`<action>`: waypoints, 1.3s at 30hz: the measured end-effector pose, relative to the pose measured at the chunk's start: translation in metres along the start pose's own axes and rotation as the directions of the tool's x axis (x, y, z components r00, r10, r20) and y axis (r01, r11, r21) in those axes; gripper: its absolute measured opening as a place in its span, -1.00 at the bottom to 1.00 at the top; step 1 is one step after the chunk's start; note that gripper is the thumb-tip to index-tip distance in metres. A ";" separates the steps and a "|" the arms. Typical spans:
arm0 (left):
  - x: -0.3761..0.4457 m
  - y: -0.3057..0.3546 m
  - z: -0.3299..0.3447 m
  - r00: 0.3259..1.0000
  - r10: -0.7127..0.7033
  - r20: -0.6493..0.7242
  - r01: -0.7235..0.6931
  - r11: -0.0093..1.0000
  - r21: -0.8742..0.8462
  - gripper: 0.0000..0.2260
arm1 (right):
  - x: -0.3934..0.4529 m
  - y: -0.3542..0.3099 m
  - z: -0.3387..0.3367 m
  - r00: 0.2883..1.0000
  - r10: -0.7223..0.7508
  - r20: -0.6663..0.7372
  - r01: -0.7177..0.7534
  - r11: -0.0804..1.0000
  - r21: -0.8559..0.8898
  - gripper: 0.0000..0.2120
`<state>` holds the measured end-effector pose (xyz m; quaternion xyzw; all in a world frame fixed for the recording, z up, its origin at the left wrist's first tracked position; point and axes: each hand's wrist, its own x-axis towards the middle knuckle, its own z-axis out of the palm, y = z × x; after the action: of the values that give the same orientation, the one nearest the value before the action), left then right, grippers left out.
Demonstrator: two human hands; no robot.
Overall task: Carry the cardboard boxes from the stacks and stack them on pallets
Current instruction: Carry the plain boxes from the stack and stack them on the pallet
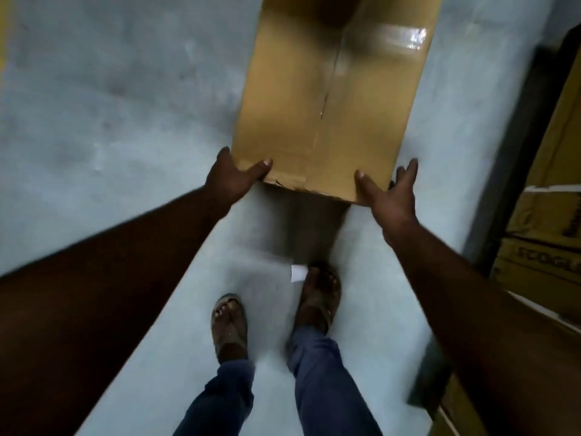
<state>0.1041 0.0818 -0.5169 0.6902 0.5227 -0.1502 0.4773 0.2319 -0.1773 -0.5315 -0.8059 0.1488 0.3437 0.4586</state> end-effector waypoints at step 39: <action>-0.813 -0.046 -0.074 0.828 0.502 0.250 -0.435 0.856 -0.280 -0.48 | -0.771 0.114 -0.403 0.962 -0.261 -0.078 0.272 0.940 0.205 -0.24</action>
<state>-0.2900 -0.3279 0.0715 0.7100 0.2665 -0.0792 0.6470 -0.2172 -0.6357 0.0667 -0.7730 0.0859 0.2402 0.5808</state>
